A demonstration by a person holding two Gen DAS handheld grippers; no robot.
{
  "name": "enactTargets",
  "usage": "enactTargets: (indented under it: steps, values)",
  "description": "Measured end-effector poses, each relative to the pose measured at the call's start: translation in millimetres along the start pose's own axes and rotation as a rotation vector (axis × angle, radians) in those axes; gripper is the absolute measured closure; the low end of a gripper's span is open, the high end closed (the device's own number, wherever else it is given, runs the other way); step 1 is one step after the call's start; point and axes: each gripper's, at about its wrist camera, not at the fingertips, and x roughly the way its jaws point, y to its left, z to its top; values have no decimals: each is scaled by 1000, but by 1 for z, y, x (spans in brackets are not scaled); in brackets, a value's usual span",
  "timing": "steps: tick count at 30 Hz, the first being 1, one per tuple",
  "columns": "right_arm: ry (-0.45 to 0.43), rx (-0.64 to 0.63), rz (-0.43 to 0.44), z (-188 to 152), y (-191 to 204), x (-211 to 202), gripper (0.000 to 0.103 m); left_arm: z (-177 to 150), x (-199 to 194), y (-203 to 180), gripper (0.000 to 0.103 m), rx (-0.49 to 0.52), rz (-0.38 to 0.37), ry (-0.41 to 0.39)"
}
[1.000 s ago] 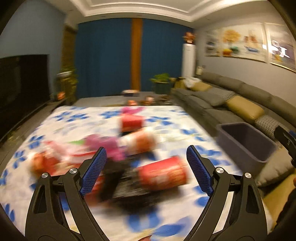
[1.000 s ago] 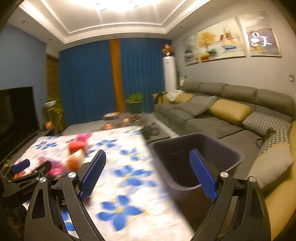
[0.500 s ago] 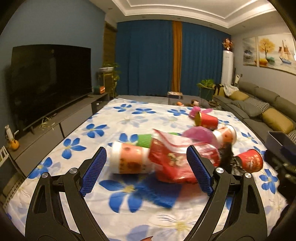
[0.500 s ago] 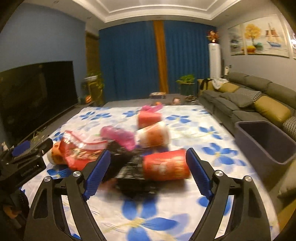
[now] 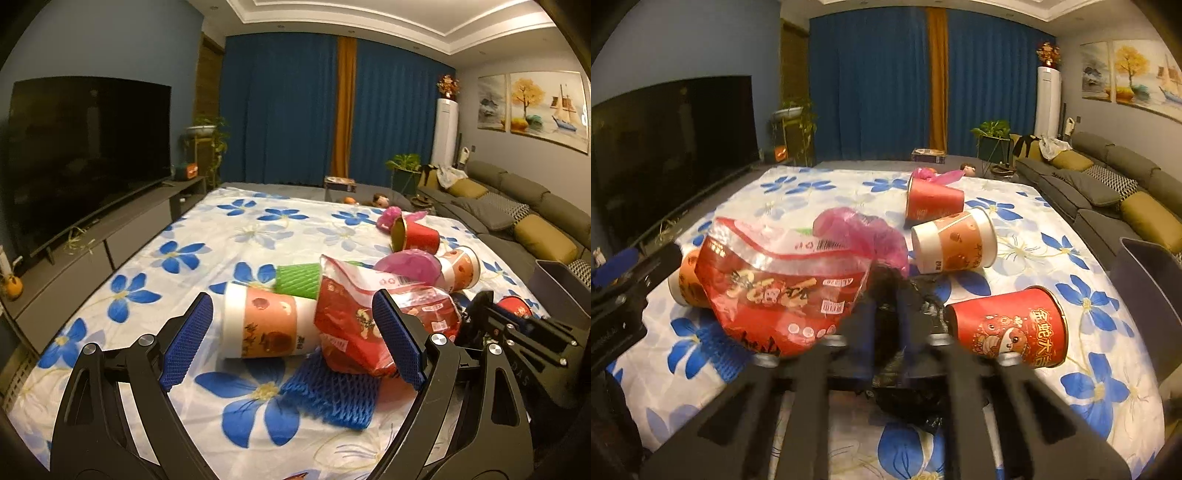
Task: Collect trash
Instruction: 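Grasp the red snack bag with the left gripper while the right grasps the black bag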
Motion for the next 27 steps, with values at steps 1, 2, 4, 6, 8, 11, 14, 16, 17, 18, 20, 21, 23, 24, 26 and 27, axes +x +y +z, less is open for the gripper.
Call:
enactTargets:
  steps: [1,2,4,6,8,11,14,16,17,18,20,21,23,24,26,27]
  values:
    - [-6,-1,6,0,0,-1,99,1,3,-1,18,1,-7,3]
    - [-15,0,12,0,-1,-4,100,1,6,-2,20,4,-14,5]
    - [-38,2,8,2,-3,-10,100,3,15,-5,24,11,-38,20]
    - [-57,8,10,5,-6,-16,100,4,23,-8,30,10,-70,45]
    - [-75,20,15,7,-11,-24,100,5,31,-10,38,6,-91,68]
    - [-100,29,22,10,-16,-34,100,4,44,-12,55,-1,-127,123]
    - [-122,36,31,14,-20,-43,100,1,51,-12,74,-9,-159,159]
    - [-137,39,34,17,-21,-48,100,0,51,-13,81,-9,-169,167]
    - [-146,41,39,19,-22,-51,100,0,48,-14,84,-8,-173,161]
    - [-152,42,41,21,-22,-53,100,0,46,-14,87,-7,-178,156]
    - [-169,43,50,24,-23,-59,100,2,37,-17,94,-3,-184,132]
    - [-179,45,52,26,-23,-63,100,3,33,-18,97,-1,-184,122]
    - [-194,44,59,30,-24,-69,100,8,19,-19,100,-3,-198,91]
    - [-200,46,60,31,-26,-72,100,10,14,-19,100,-6,-204,79]
    - [-213,50,63,35,-29,-78,100,17,-3,-19,100,-8,-218,36]
    - [-221,52,61,36,-30,-82,100,20,-9,-19,100,-8,-221,20]
